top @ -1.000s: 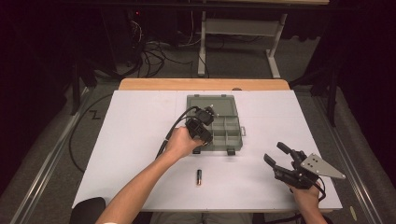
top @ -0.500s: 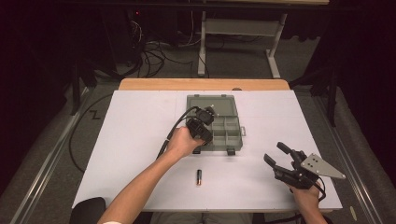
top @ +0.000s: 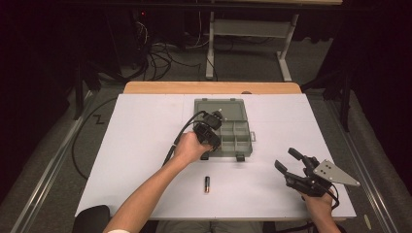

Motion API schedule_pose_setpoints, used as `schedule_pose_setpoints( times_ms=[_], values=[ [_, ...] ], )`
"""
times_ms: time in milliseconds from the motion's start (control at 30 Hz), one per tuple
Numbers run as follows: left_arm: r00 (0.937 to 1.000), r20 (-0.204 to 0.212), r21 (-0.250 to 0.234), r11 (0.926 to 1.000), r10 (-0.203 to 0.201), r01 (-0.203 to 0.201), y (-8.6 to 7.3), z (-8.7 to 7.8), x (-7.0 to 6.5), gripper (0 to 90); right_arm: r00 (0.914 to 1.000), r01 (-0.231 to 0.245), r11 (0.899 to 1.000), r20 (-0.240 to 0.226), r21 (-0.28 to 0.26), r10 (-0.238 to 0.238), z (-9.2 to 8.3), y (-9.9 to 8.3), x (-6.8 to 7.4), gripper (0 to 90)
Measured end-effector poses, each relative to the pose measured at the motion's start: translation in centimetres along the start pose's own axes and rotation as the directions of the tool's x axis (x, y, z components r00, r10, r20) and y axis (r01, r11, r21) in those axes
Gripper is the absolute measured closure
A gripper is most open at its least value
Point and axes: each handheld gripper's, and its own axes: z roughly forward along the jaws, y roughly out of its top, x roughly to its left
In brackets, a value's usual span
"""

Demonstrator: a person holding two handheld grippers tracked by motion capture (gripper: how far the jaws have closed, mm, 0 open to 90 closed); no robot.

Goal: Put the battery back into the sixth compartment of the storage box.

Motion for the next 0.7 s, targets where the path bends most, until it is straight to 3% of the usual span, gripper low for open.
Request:
schedule_pose_setpoints(
  times_ms=[700],
  values=[
    [0.9995,-0.002,-0.018,0.9993,0.033,-0.033,-0.7,-1.2,-0.5,54.3,1.0,0.0,1.0,-0.001,0.002,0.0,0.0,0.0,0.0,34.4]
  ],
)
